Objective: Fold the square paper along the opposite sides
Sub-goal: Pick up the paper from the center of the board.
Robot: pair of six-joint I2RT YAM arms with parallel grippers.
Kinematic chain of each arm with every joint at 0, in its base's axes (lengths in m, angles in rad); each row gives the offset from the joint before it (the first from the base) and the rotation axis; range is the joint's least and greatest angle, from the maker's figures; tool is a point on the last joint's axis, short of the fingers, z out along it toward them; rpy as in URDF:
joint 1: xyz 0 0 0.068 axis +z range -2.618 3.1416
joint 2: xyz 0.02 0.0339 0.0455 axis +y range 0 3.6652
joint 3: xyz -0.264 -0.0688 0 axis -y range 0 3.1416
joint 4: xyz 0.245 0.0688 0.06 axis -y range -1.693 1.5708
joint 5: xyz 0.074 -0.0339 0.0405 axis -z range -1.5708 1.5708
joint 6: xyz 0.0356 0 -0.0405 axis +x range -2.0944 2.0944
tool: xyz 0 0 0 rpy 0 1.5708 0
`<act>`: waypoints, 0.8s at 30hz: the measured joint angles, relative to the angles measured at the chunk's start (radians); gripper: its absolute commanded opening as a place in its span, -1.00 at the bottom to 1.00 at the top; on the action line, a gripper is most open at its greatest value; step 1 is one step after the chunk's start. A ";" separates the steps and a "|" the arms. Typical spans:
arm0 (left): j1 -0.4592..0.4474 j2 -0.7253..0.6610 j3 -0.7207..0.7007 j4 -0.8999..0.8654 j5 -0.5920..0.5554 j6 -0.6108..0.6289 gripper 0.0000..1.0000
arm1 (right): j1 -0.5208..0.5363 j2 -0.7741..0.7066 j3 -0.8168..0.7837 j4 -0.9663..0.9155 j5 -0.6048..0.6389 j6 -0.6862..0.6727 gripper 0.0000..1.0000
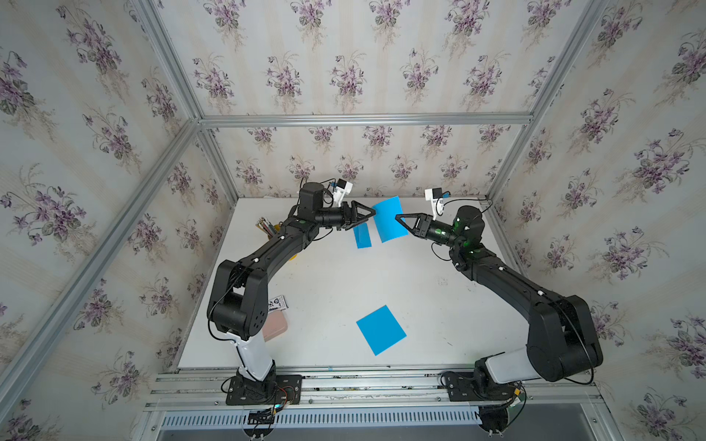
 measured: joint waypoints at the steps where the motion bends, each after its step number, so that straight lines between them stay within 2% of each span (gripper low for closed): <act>1: 0.000 -0.003 -0.016 0.034 0.008 -0.019 0.41 | 0.000 -0.003 0.003 0.004 -0.008 0.000 -1.00; 7: 0.000 0.009 -0.108 0.311 0.047 -0.211 0.36 | 0.000 -0.003 0.023 0.024 -0.033 0.024 -1.00; 12: -0.002 0.018 -0.134 0.509 0.064 -0.339 0.12 | 0.002 0.004 0.019 0.023 -0.007 0.048 -1.00; 18: -0.002 0.011 -0.146 0.566 0.076 -0.365 -0.22 | 0.002 0.002 0.007 0.022 0.039 0.054 -1.00; 24: -0.003 -0.010 -0.147 0.534 0.078 -0.325 -0.28 | 0.002 -0.008 0.005 0.022 0.064 0.057 -1.00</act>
